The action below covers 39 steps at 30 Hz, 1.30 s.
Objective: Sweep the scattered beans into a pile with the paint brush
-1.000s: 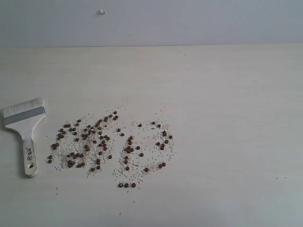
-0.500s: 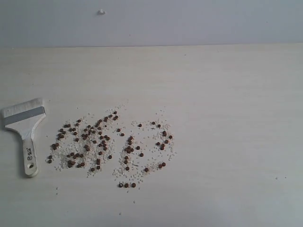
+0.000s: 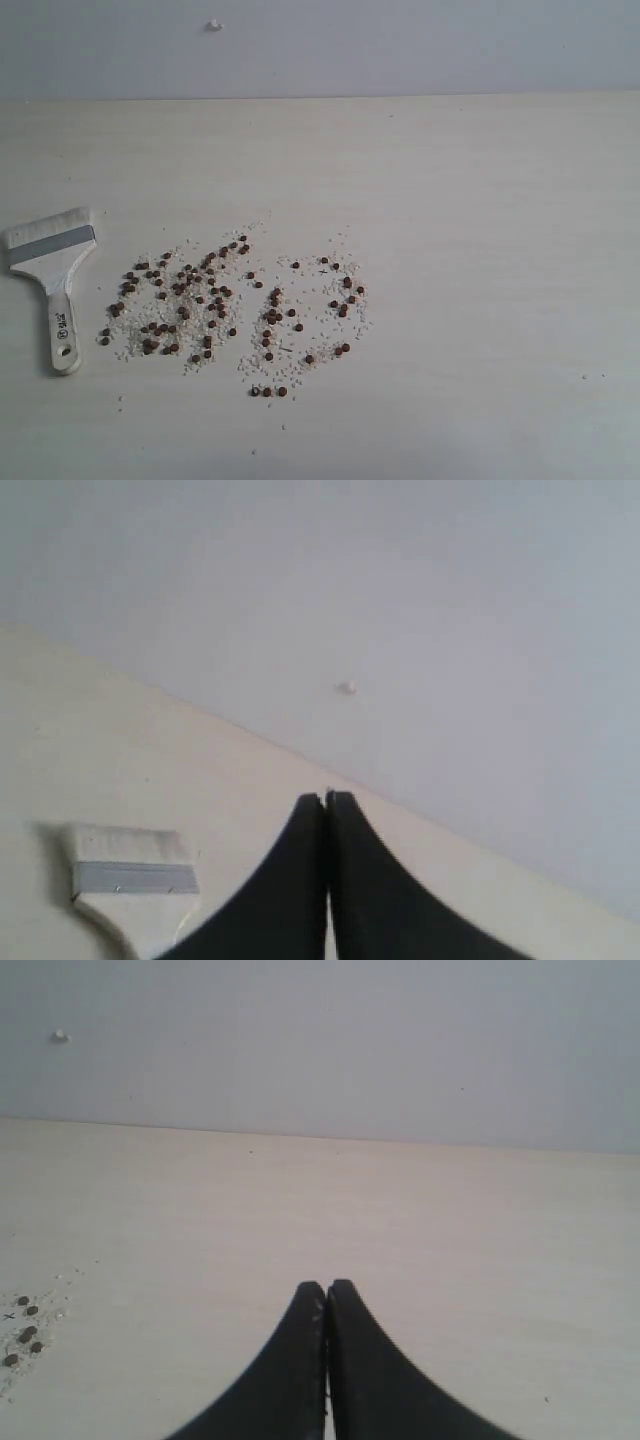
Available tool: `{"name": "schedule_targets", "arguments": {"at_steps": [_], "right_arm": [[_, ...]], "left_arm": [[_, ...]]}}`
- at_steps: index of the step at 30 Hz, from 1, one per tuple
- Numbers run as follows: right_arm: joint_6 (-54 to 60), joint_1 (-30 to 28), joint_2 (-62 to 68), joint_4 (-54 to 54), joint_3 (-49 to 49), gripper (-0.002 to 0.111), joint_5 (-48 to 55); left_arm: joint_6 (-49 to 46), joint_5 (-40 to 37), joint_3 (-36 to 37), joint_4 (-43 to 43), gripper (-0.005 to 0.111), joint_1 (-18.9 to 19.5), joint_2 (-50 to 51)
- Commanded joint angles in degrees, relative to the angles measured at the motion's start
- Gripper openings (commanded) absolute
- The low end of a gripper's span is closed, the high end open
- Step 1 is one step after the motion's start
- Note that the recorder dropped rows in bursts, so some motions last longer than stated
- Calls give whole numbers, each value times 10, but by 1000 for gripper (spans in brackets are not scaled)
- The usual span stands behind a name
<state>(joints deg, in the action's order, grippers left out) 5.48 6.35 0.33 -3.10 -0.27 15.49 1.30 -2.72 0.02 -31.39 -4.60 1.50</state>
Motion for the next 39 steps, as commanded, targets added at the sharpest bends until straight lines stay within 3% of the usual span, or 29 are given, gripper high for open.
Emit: {"name": "schedule_targets", "arguments": {"at_steps": [1,5,9,12,16,20,24,27,34,37,39], "right_arm": [[4,-3,-3,2,3,0,-3],[4,-3,-3,2,3,0,-3],[4,-3,-3,2,3,0,-3],[4,-3,-3,2,3,0,-3],[4,-3,-3,2,3,0,-3],[4,-3,-3,1,3,0,-3],[4,-3,-3,1,3,0,-3],[4,-3,-3,1,3,0,-3],[4,-3,-3,1,3,0,-3],[4,-3,-3,2,3,0,-3],[4,-3,-3,2,3,0,-3]], "left_arm": [[12,114,0,-56,0,-1,-3],[24,218,0,-42,0,-1,-3],[22,229,-32,-15,0,-1,6],[-13,213,-105,-7,0,-1,59],[-69,97,-235,-7,0,0,205],[-97,-80,-352,6,0,0,399],[-87,-228,-448,67,0,0,598],[-25,-313,-509,141,0,0,703],[245,-510,-553,415,0,-1,817],[281,-565,-546,424,0,-8,831],[311,-552,-526,407,0,-41,832]]}}
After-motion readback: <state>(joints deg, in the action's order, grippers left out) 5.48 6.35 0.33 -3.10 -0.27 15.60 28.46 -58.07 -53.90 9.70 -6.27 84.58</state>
